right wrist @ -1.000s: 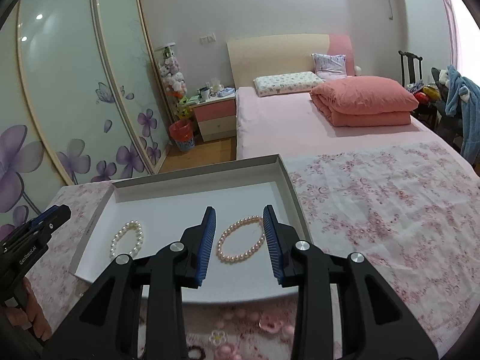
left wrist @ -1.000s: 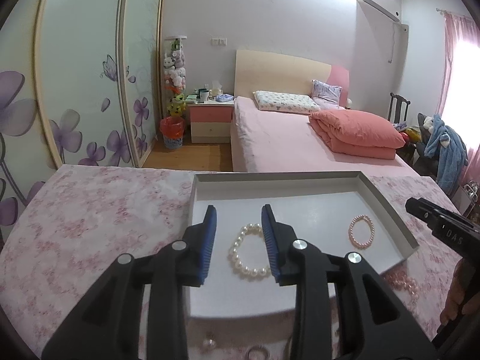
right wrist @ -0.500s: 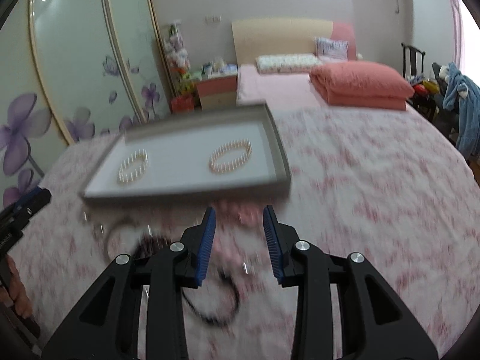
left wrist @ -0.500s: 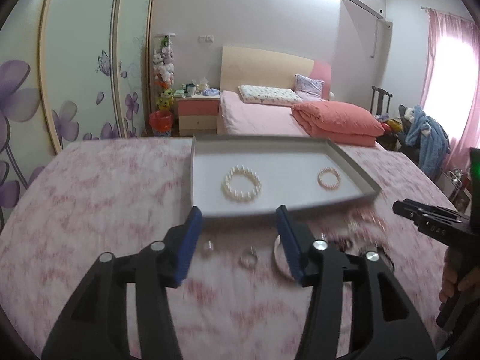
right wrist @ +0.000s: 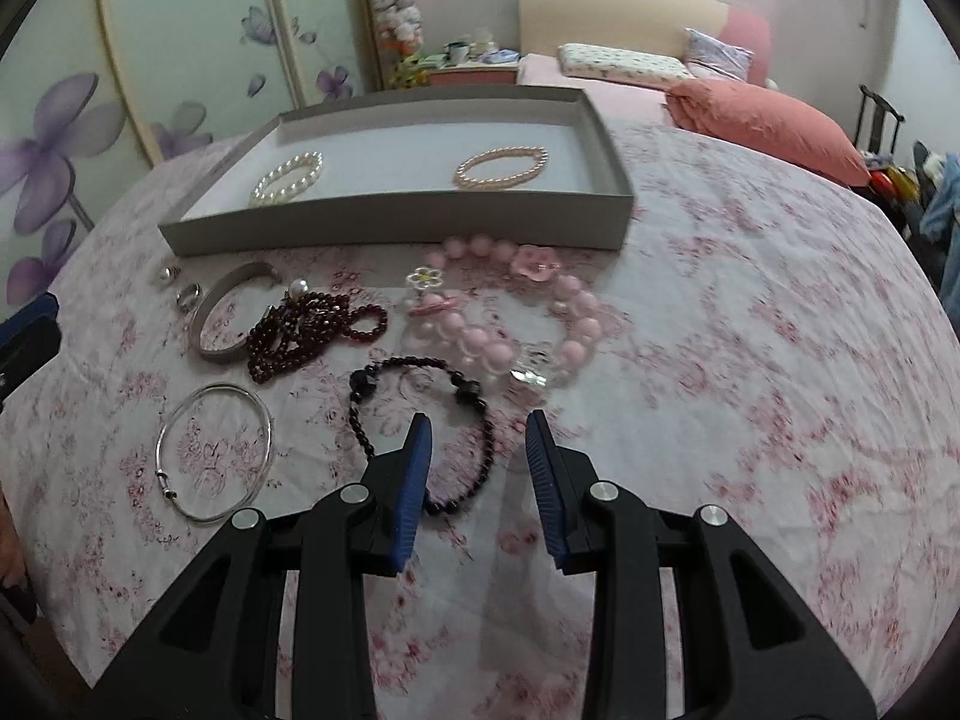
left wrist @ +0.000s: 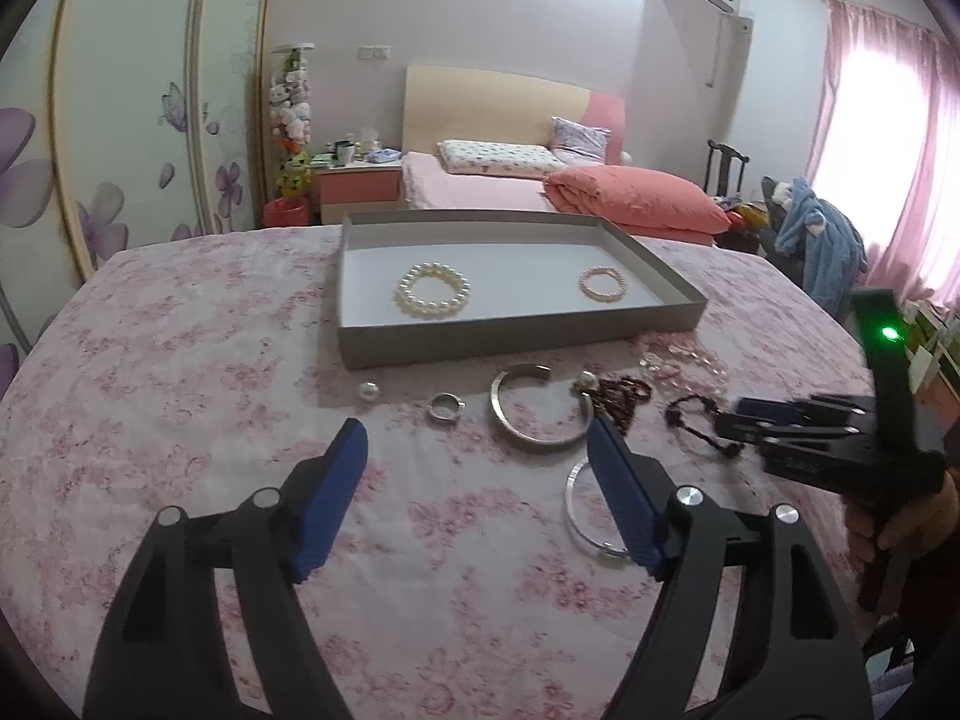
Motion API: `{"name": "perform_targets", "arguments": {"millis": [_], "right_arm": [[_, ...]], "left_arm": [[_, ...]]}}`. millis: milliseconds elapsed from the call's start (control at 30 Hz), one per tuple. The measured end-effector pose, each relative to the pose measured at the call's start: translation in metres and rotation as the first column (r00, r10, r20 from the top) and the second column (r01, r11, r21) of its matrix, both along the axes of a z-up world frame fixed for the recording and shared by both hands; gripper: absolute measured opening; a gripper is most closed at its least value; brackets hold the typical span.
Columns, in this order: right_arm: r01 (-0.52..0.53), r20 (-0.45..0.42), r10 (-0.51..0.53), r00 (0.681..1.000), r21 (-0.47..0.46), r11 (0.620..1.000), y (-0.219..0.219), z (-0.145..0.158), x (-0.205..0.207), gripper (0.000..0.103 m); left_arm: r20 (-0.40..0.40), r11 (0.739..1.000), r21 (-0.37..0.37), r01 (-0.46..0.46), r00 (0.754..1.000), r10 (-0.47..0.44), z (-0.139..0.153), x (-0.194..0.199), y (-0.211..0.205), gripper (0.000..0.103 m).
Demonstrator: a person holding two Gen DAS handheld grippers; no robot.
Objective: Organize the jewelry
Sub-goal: 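Grasp the black beaded bracelet with the right tool while the left tool reaches the silver bangle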
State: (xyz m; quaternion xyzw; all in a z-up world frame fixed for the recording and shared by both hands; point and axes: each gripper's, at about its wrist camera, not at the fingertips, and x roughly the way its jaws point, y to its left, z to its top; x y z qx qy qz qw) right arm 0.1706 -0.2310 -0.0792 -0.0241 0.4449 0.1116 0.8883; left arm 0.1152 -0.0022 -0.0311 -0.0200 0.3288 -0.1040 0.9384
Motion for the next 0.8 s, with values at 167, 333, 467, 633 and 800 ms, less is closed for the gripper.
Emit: {"name": "perform_targets", "arguments": {"millis": [167, 333, 467, 633, 800], "right_arm": [[-0.017, 0.016, 0.017, 1.0, -0.024, 1.0, 0.011, -0.001, 0.009, 0.02], [-0.01, 0.02, 0.011, 1.0, -0.026, 1.0, 0.01, 0.0, 0.003, 0.012], [0.05, 0.013, -0.05, 0.999, -0.017, 0.999, -0.006, 0.0, -0.011, 0.012], [0.135, 0.008, -0.135, 0.991, 0.004, 0.991, -0.03, -0.001, -0.028, 0.012], [0.158, 0.005, -0.158, 0.987, 0.02, 0.987, -0.042, -0.001, -0.038, 0.012]], "left_arm": [[-0.011, 0.999, 0.009, 0.036, 0.999, -0.036, -0.003, -0.004, -0.014, 0.077], [-0.033, 0.998, 0.009, 0.069, 0.997, -0.069, -0.008, -0.005, -0.025, 0.081], [-0.063, 0.994, 0.018, 0.111, 0.992, -0.11, -0.015, -0.005, -0.039, 0.087], [-0.123, 0.984, 0.076, 0.161, 0.981, -0.151, -0.031, 0.002, -0.067, 0.093], [-0.197, 0.977, 0.122, 0.173, 0.969, -0.147, -0.048, 0.016, -0.089, 0.093]]}}
